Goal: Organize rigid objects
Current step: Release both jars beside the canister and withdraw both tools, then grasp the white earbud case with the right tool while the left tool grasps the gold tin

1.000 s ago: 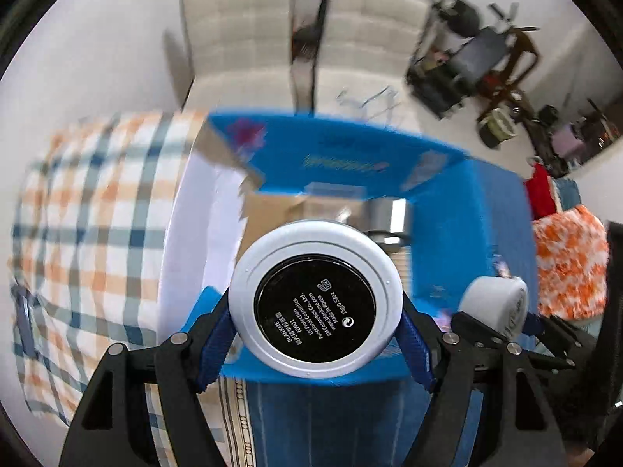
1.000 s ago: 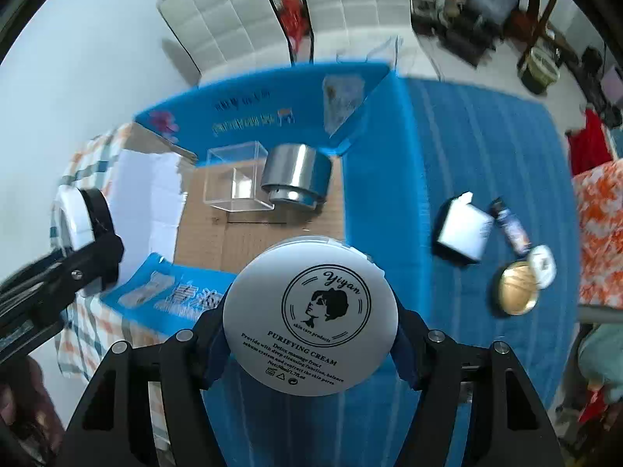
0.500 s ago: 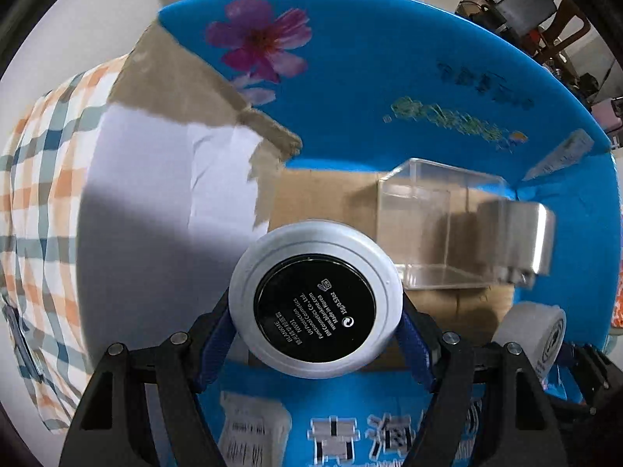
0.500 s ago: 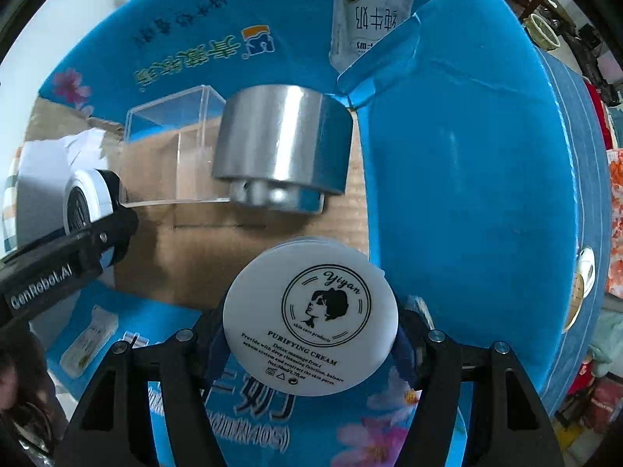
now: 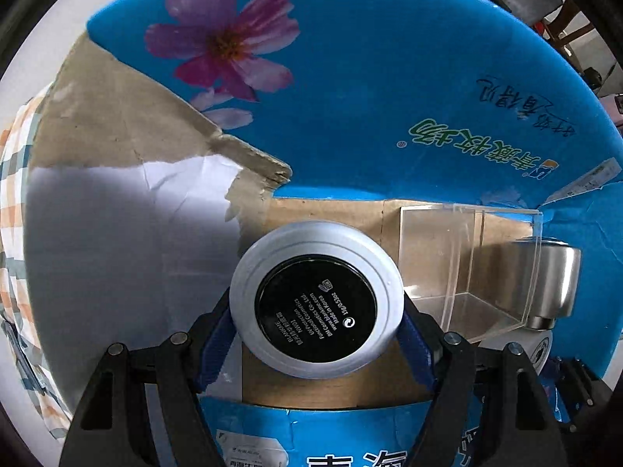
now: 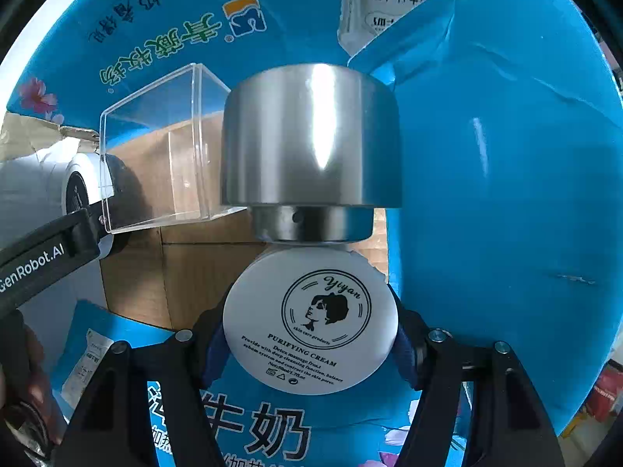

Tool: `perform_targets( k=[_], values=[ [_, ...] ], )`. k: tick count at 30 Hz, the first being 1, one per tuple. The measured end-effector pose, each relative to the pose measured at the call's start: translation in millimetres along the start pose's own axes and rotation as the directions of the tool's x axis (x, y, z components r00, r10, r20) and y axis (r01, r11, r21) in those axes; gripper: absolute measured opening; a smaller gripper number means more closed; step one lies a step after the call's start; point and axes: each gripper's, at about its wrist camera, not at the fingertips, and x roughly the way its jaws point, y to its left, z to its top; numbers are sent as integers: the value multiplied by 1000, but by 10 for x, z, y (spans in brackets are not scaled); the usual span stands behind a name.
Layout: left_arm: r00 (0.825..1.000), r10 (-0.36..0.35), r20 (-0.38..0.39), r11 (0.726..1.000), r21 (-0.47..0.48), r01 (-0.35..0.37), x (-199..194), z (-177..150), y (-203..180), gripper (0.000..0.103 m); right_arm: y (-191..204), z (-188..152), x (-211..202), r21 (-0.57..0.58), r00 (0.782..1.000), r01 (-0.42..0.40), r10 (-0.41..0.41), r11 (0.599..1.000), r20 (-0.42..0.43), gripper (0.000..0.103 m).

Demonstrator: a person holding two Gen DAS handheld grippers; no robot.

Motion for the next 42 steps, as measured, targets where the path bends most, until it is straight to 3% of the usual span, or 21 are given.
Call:
perform_targets(
  k=[2,7,10,13,26,32,42],
  values=[
    [1000,-13,-17,1000,-23,13,15,19,41,75,16,11,39,1,1000,7,-7,1000,-24,71],
    [999,-5,-44,1000,-27,4,38,8,61,76,112,40,21,-32,1000,20,-20,999,-7,89],
    [999,8,-43,1000,-11,-9,-35,-56,2,85,156,-4,-29,-49,999,37,-37,998,7,91],
    [998,-5,-67,1000,-12,4,-122,-166,-20,101,158,-30,-104,-49,1000,26,-25,998,8,93],
    [997,15,80,1000,-18,-14,-852,-932,-30,103,106,-521,-697,-93,993,-12,22,996,114,93],
    [991,10,135,1000,-14,-8,-1189,-993,65,103,69,-823,-1158,-120,983,-35,56,992,173,93],
    [968,-29,251,999,-20,36,-1895,-1426,23,103,-134,-1424,-2012,-161,950,-67,112,985,292,93]
  ],
)
